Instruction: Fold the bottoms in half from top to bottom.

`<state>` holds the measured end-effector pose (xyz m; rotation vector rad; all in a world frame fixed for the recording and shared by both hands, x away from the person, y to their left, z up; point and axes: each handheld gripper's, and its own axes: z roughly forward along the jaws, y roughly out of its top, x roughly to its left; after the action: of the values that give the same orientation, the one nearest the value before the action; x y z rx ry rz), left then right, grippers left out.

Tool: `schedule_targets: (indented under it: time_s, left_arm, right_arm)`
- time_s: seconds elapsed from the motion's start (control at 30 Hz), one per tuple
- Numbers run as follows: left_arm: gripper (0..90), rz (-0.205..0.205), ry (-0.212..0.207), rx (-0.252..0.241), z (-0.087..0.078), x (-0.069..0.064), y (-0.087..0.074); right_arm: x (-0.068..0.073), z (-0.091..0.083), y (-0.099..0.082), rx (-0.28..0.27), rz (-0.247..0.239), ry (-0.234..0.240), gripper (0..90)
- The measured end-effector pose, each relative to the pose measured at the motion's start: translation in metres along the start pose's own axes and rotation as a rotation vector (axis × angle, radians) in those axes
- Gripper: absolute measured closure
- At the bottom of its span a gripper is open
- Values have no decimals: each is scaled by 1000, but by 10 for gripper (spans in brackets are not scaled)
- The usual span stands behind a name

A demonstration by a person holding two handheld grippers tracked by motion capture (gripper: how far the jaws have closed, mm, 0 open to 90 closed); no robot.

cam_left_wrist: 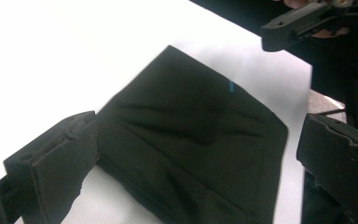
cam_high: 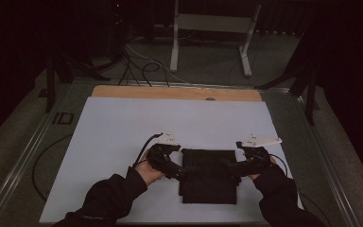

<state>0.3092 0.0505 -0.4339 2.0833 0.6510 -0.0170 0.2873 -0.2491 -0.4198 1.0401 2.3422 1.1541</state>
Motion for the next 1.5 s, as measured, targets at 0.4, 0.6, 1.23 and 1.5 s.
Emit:
schedule_targets:
  time_s: [0.4, 0.6, 1.23, 1.5]
  left_arm:
    - [0, -39, 63, -1, 9, 11, 1]
    - [0, -88, 82, 6, 22, 18, -5]
    - [0, -177, 105, 56, 54, 30, -23]
    - [0, -195, 111, 85, 65, 35, -34]
  right_arm:
    - [-15, 12, 0, 8, 70, -95, 99]
    - [-17, 20, -7, 29, 99, -114, 100]
    - [-23, 41, -44, 109, 190, -133, 99]
    - [-22, 49, -55, 165, 211, -157, 94]
